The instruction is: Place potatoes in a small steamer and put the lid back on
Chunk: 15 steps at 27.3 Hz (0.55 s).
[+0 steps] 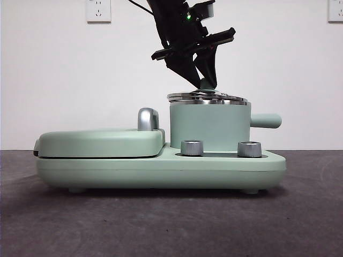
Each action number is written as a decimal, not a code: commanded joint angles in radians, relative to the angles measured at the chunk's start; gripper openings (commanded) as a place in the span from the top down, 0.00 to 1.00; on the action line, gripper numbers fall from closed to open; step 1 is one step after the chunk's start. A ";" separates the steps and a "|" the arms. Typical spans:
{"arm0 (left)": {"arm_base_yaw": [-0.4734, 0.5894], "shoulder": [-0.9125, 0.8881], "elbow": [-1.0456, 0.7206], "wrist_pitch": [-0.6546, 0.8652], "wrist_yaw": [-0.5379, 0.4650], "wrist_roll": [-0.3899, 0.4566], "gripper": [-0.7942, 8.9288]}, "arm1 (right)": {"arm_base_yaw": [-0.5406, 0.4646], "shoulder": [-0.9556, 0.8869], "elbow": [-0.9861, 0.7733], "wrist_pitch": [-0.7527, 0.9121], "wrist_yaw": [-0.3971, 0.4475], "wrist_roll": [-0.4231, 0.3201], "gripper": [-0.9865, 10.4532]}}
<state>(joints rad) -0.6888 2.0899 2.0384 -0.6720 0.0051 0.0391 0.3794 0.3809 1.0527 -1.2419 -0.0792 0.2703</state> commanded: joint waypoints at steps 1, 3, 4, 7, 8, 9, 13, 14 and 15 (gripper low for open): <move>-0.014 0.026 0.037 0.031 0.001 0.026 0.90 | 0.005 0.002 0.006 0.007 -0.002 0.011 0.49; -0.022 0.026 0.037 0.061 0.002 0.024 0.90 | 0.005 0.002 0.006 0.007 0.000 0.010 0.49; -0.027 0.026 0.037 0.071 0.002 0.024 0.91 | 0.005 0.002 0.006 0.008 0.000 0.010 0.49; -0.027 0.030 0.038 0.056 0.002 0.024 0.91 | 0.005 0.002 0.006 0.008 0.001 0.010 0.49; -0.027 0.032 0.038 0.051 0.002 0.024 0.91 | 0.005 0.002 0.006 0.008 0.001 0.010 0.49; -0.027 0.035 0.038 0.050 0.002 0.024 0.91 | 0.005 0.002 0.006 0.008 0.001 0.010 0.49; -0.027 0.056 0.038 0.034 0.002 0.025 0.90 | 0.005 0.002 0.006 0.008 0.001 0.010 0.49; -0.025 0.064 0.038 0.037 0.002 0.024 0.90 | 0.005 0.002 0.006 0.008 0.001 0.010 0.49; -0.025 0.069 0.038 0.037 0.002 0.024 0.88 | 0.005 0.002 0.006 0.007 0.000 0.011 0.49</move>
<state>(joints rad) -0.7032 2.1147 2.0529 -0.6422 0.0059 0.0483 0.3794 0.3809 1.0527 -1.2419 -0.0788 0.2703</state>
